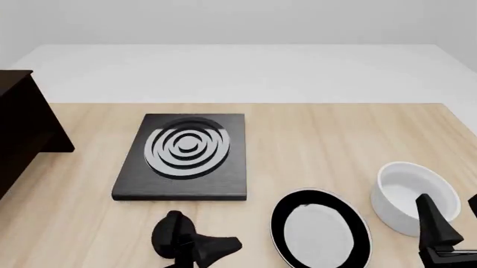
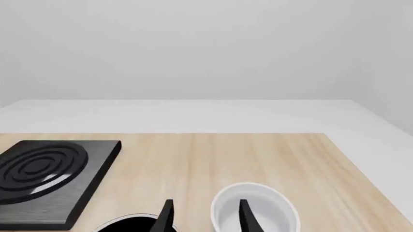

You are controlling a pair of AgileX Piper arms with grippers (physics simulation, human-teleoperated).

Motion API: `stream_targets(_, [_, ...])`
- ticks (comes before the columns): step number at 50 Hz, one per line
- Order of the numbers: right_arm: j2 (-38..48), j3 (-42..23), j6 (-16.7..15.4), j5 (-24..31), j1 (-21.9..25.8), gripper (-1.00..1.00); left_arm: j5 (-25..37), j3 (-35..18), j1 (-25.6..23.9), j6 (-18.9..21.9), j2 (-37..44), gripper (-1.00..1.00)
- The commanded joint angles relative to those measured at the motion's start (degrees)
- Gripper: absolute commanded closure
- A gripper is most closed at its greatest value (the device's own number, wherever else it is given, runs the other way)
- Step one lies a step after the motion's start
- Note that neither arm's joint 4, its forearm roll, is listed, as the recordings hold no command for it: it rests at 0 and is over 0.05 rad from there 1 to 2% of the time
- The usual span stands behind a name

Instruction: Put the frying pan under the cabinet shelf.

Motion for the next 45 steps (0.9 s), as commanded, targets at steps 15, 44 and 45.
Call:
stream_targets(15, [0.0,0.0,0.0,0.0,0.0,-1.0,-6.0,-4.8,-6.5,3.0,14.7,-1.0])
stream_targets(44, [0.0,0.0,0.0,0.0,0.0,-1.0,-0.2,-10.9,-9.6,3.6,19.3,-1.0])
stream_targets(45, [0.0,0.0,0.0,0.0,0.0,-1.0,-0.1,-11.1,-9.8,3.7,19.5,-1.0])
